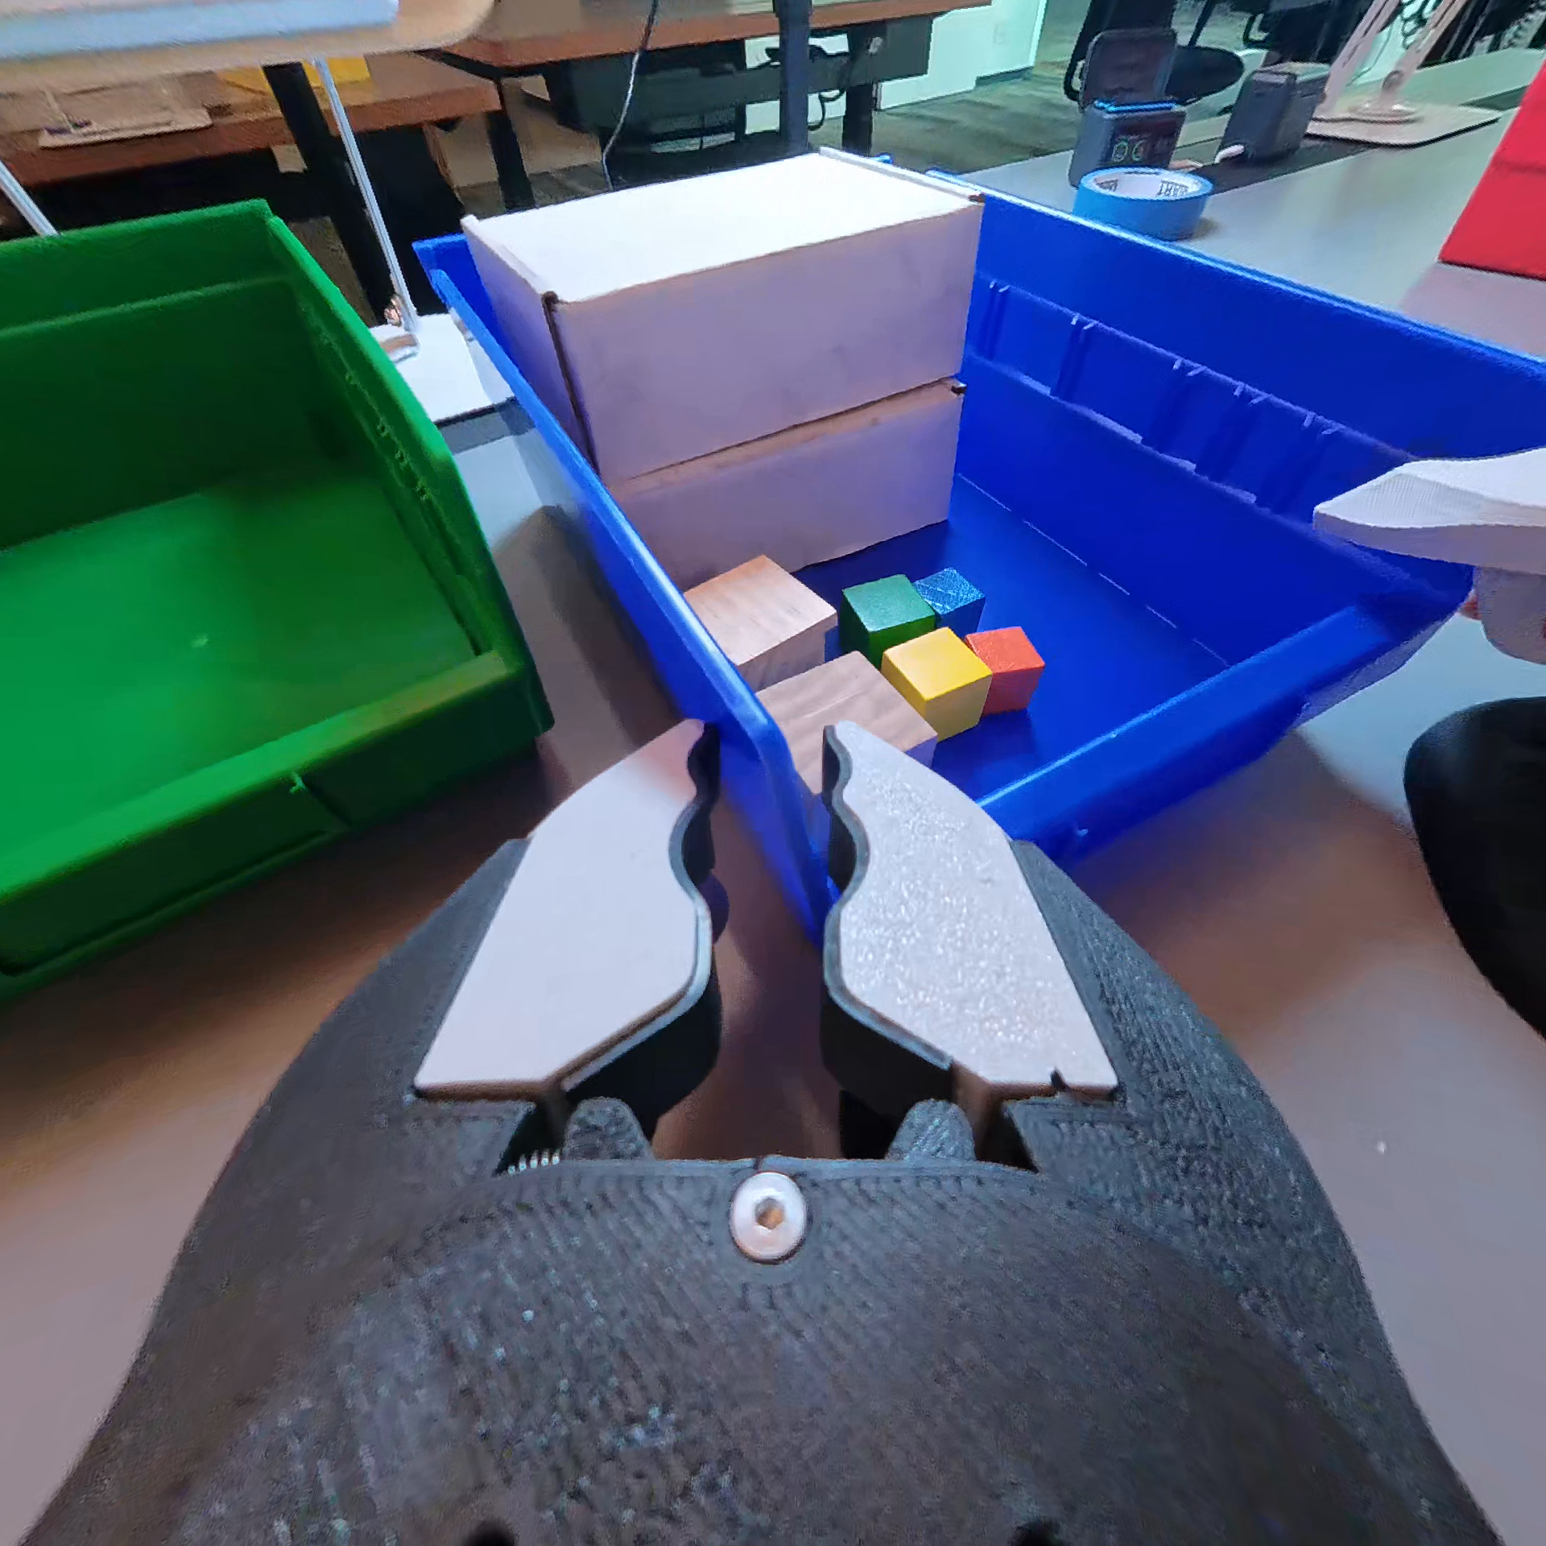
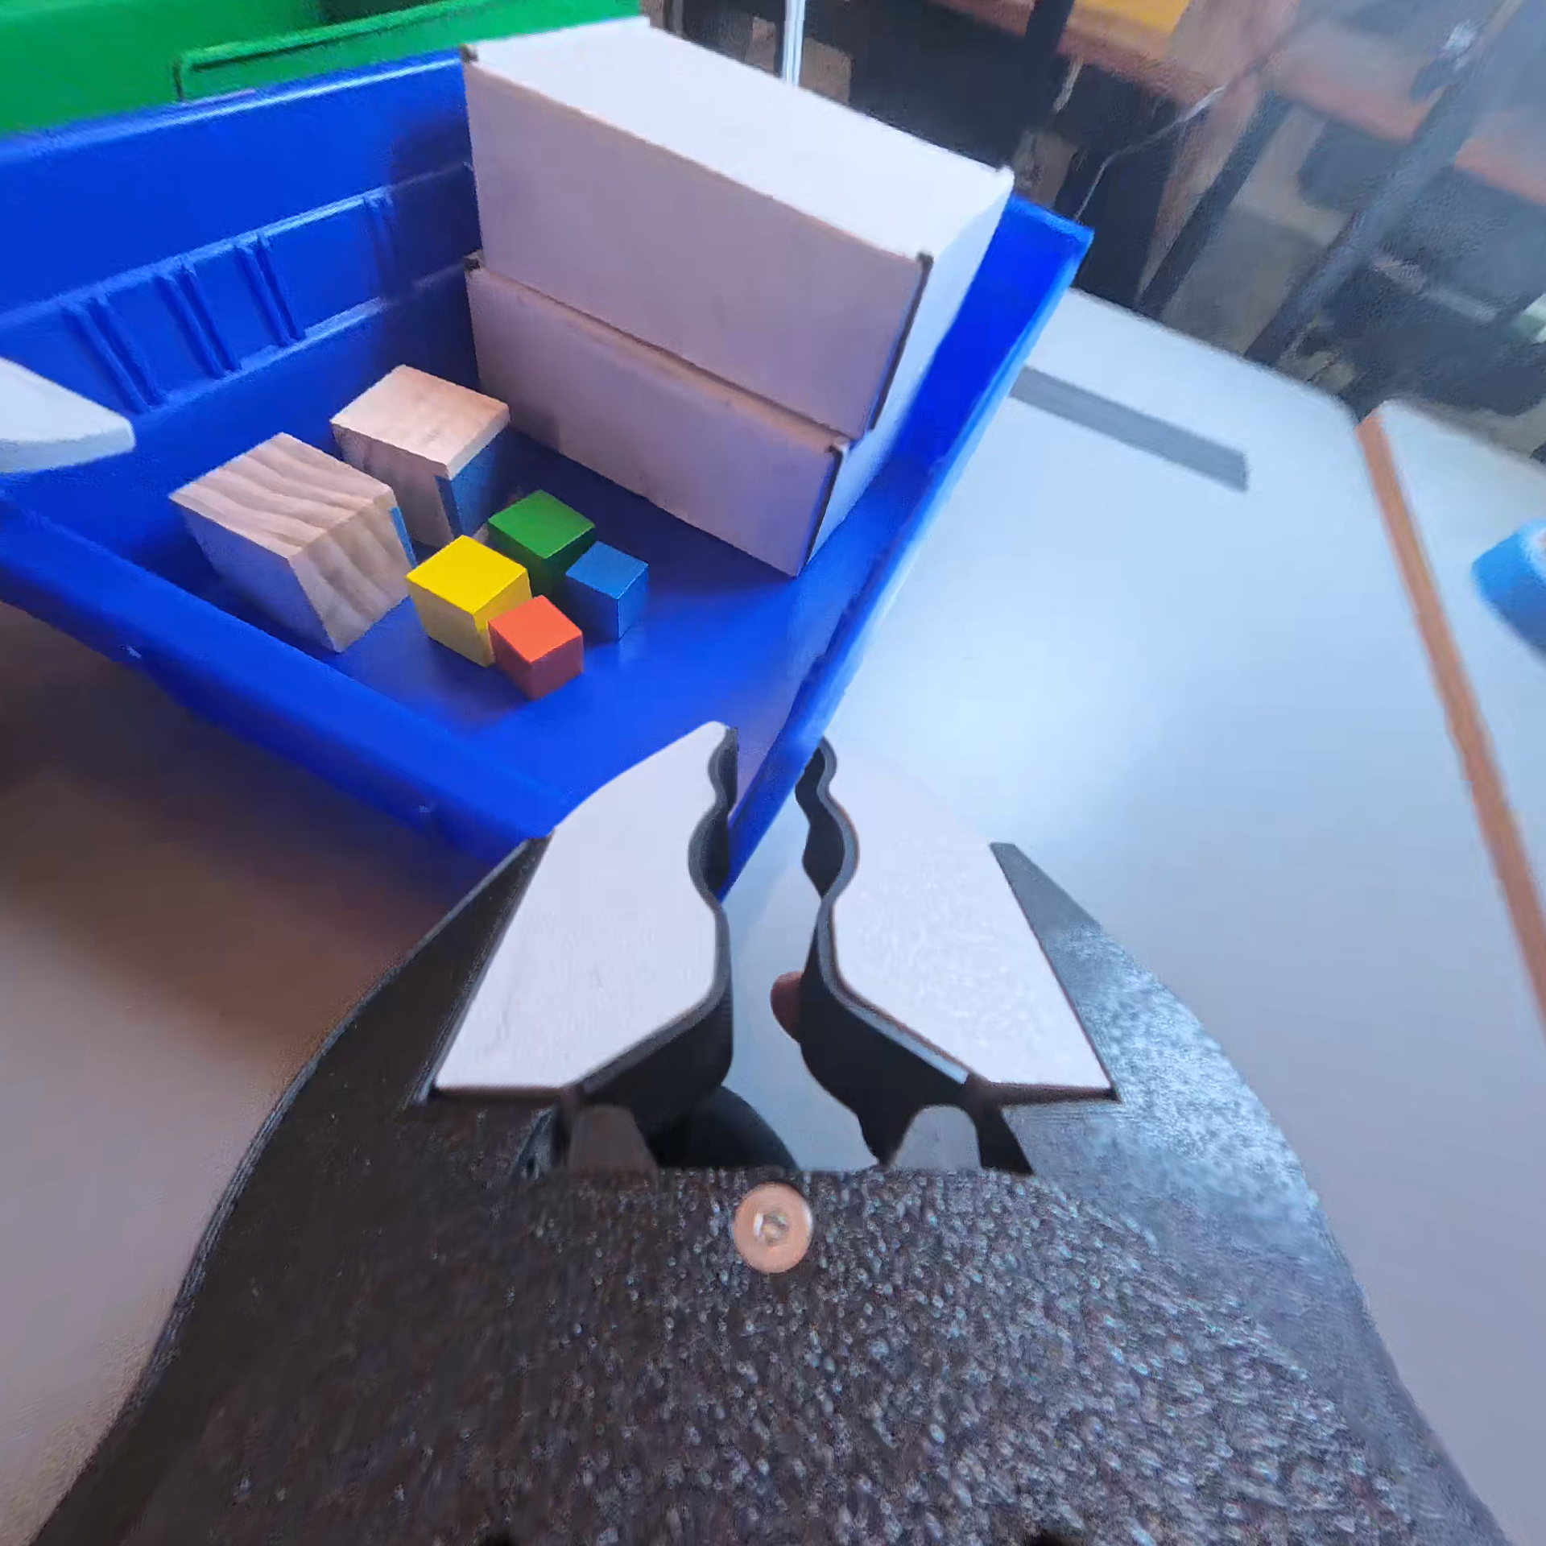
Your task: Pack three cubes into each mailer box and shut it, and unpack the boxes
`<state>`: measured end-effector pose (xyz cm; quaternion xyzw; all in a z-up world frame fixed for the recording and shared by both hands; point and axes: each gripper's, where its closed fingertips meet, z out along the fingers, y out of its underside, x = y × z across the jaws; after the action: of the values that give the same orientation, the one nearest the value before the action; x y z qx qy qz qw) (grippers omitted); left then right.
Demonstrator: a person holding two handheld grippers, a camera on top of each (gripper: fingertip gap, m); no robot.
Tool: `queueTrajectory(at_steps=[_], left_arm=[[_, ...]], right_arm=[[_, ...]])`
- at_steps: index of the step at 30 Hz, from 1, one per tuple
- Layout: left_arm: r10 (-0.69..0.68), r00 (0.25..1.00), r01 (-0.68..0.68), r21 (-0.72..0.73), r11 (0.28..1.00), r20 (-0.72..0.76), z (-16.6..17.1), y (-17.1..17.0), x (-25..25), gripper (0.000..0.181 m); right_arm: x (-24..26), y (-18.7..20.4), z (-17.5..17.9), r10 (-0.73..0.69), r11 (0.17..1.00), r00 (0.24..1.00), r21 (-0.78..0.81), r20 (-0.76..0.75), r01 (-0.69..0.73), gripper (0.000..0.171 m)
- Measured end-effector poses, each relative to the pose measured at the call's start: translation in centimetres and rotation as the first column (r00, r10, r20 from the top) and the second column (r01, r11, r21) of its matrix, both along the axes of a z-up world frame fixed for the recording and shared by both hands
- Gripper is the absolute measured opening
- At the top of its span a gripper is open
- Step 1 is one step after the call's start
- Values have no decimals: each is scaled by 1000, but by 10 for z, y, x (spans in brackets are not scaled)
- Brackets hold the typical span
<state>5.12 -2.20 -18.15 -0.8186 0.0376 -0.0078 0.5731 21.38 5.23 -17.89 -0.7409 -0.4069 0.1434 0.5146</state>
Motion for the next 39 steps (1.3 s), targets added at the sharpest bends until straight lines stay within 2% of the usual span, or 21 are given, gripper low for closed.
queueTrajectory(at_steps=[2,5,10,14,19,23,28,32,39], left_arm=[[-8,1000,8,23,1000,24,8,-9,4,20],[-33,998,38,91,995,-51,34,-30,13,16],[-60,984,83,135,987,-169,84,-86,19,17],[-9,972,50,168,984,-236,124,-141,-4,19],[77,915,-29,125,992,-395,150,-214,-61,20],[124,859,-123,34,992,-496,139,-269,-108,22],[188,868,-249,-75,965,-460,105,-319,-159,21],[226,878,-294,-103,950,-423,87,-332,-179,21],[286,870,-376,-165,912,-403,53,-329,-214,21]], right_arm=[[5,-10,11,-5,998,1000,57,-14,6,12],[17,-33,31,-24,993,998,114,-66,31,11],[20,-87,91,42,974,990,225,-137,-10,11],[-13,-126,132,179,953,971,271,-157,-131,10],[-93,-171,140,378,911,912,240,-158,-336,12],[-158,-209,126,518,850,840,202,-160,-486,12],[-221,-250,87,629,776,768,152,-123,-612,13],[-247,-259,62,665,747,740,109,-106,-656,14],[-287,-250,37,697,716,715,102,-49,-691,15]])
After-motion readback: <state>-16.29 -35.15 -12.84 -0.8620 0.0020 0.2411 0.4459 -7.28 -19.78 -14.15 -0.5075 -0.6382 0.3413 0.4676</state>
